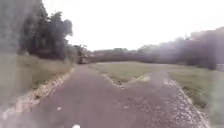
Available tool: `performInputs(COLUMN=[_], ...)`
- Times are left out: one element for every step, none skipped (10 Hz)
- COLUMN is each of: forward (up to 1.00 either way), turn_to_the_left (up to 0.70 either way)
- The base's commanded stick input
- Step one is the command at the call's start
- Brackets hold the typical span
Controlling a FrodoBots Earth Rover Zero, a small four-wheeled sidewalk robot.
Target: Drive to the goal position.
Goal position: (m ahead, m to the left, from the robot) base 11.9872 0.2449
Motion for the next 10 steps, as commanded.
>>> performInputs(forward=[0.7,0.7,0.7,0.7,0.7,0.7,0.7,0.7,0.7,0.7], turn_to_the_left=[-0.14,-0.14,-0.14,-0.14,-0.14,-0.14,-0.14,-0.14,-0.14,-0.14])
